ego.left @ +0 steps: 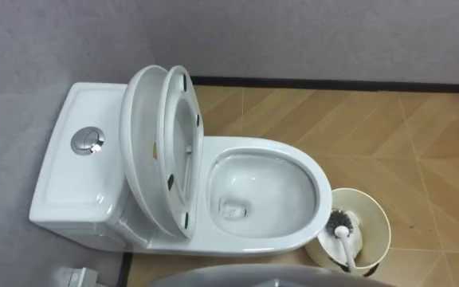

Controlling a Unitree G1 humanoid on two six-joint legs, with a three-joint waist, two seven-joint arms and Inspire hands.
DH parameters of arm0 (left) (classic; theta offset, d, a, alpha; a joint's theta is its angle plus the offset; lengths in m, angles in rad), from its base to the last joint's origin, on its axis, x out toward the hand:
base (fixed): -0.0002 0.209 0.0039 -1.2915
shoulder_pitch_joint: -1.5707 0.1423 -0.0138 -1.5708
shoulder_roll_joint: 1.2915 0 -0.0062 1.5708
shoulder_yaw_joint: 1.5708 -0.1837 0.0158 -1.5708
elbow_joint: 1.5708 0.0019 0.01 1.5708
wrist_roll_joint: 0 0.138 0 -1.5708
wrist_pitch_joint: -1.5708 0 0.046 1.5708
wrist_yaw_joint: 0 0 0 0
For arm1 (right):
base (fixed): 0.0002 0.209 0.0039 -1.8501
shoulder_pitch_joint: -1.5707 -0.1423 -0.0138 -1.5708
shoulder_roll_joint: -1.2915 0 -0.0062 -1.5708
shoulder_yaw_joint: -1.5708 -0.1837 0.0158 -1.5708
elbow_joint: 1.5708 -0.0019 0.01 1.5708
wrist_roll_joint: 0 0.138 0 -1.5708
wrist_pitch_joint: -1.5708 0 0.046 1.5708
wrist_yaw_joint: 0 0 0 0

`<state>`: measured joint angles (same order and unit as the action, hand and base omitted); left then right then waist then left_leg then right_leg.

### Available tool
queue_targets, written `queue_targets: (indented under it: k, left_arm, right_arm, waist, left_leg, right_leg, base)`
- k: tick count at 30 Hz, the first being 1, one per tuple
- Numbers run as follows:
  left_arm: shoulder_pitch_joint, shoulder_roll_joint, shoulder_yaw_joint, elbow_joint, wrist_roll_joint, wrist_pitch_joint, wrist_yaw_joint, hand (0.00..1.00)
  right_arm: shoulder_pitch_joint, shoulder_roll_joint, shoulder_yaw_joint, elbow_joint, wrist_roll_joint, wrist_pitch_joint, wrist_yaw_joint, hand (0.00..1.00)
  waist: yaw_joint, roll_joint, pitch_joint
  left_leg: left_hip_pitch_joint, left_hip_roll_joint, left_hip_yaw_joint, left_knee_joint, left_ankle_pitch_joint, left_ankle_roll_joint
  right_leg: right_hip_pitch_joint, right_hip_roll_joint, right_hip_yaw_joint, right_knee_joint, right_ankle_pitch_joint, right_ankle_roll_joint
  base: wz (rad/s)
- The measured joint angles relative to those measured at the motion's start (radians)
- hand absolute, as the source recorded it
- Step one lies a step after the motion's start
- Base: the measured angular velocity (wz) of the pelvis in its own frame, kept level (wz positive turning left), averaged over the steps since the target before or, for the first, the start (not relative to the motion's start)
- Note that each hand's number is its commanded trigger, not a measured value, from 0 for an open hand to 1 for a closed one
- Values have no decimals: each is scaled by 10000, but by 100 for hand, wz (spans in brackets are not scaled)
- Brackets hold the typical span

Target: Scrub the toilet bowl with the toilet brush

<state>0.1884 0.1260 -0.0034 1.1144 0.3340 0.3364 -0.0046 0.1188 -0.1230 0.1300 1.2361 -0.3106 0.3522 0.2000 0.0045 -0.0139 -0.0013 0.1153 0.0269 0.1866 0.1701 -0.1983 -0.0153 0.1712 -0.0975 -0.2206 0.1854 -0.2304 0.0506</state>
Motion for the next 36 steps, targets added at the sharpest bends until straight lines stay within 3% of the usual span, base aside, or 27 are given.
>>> queue_targets:
  k: [13,22,25,28,33,36]
  left_arm:
    - [-31,-18,-29,-184,-189,-371,-4,0]
    - [-6,0,-23,-174,-269,-1052,68,0]
    - [-35,13,-20,-180,-278,-1245,69,0]
    - [-67,49,-19,-171,-316,-1485,115,0]
    - [-93,86,3,-167,-363,-1864,255,0]
    - [-180,127,2,-166,-392,-1999,308,0]
  right_arm:
    - [27,-9,-281,-183,-1,-524,-812,0]
    - [193,-85,-440,-740,-78,-1460,-2374,0]
    - [168,-183,-566,-1177,104,-1863,-3038,0]
    - [-7,-231,-740,-1540,813,-2425,-3553,0]
    - [-457,-229,-761,-1573,1182,-3126,-3988,0]
    - [-500,-227,-759,-1569,1228,-3331,-4133,0]
  waist:
    - [-73,-91,-7]
    - [43,-60,29]
    - [39,-59,19]
    - [26,-32,68]
    - [17,5,46]
    - [3,31,31]
  left_leg:
    - [-35,2,43,-13,1,0]
    - [-240,-2,102,-18,-3,7]
    - [-337,7,185,-30,-3,6]
    - [-341,6,205,-43,-3,6]
    - [-639,4,142,37,-1,9]
    - [-860,-6,61,179,-1,9]
  right_leg:
    - [-119,6,143,16,1,-2]
    - [-366,16,265,5,5,-6]
    - [-505,19,289,8,16,-15]
    - [-522,19,286,-3,21,-14]
    - [-750,6,238,-7,29,-18]
    - [-860,-12,170,-9,38,-15]
  base:
    - [-1]
    - [-2]
    - [-7]
    - [0]
    - [3]
    - [6]
